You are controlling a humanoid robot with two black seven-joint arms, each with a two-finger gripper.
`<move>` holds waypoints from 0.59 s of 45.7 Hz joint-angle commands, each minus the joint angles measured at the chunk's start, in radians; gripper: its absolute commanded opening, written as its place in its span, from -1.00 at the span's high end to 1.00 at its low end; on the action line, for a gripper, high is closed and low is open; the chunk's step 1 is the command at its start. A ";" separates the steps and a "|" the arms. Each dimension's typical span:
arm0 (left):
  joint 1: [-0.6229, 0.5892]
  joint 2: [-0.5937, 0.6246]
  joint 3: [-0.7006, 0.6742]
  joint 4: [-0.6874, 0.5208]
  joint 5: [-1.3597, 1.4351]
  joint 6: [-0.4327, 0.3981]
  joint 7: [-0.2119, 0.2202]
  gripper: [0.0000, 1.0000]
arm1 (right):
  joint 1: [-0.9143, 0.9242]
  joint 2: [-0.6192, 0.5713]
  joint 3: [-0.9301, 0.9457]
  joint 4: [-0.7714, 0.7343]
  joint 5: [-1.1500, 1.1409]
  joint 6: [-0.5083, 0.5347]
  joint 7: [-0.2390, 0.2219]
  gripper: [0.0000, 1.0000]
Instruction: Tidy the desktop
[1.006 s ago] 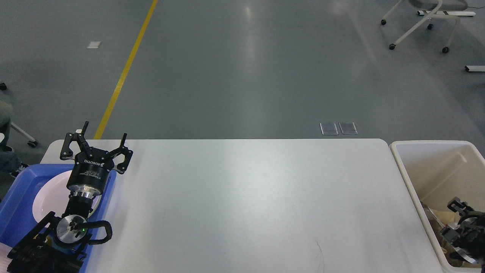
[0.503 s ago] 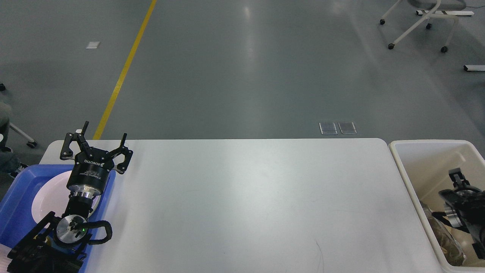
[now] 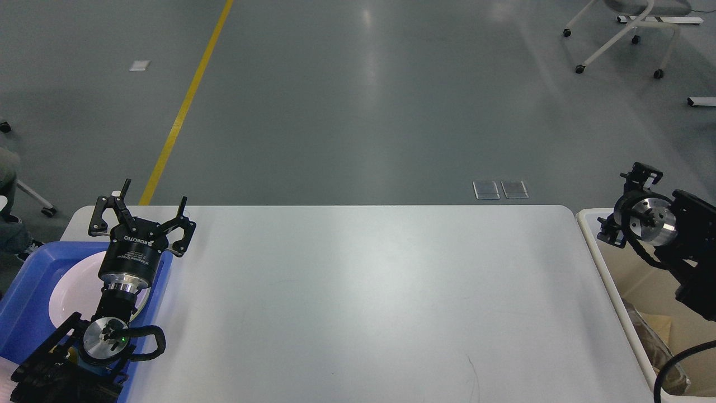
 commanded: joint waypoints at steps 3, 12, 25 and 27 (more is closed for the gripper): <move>0.000 0.000 0.001 0.000 0.000 0.000 0.000 -0.93 | -0.183 0.017 0.356 0.167 -0.146 0.000 0.075 -1.00; 0.000 0.000 0.001 0.000 0.000 0.000 -0.002 -0.93 | -0.402 0.178 0.577 0.305 -0.214 0.080 0.579 -1.00; 0.000 0.000 0.001 0.000 0.000 0.000 -0.002 -0.93 | -0.545 0.197 0.573 0.282 -0.240 0.491 0.693 -1.00; 0.000 0.000 0.001 0.000 0.000 0.000 0.000 -0.93 | -0.543 0.197 0.571 0.272 -0.260 0.491 0.692 -1.00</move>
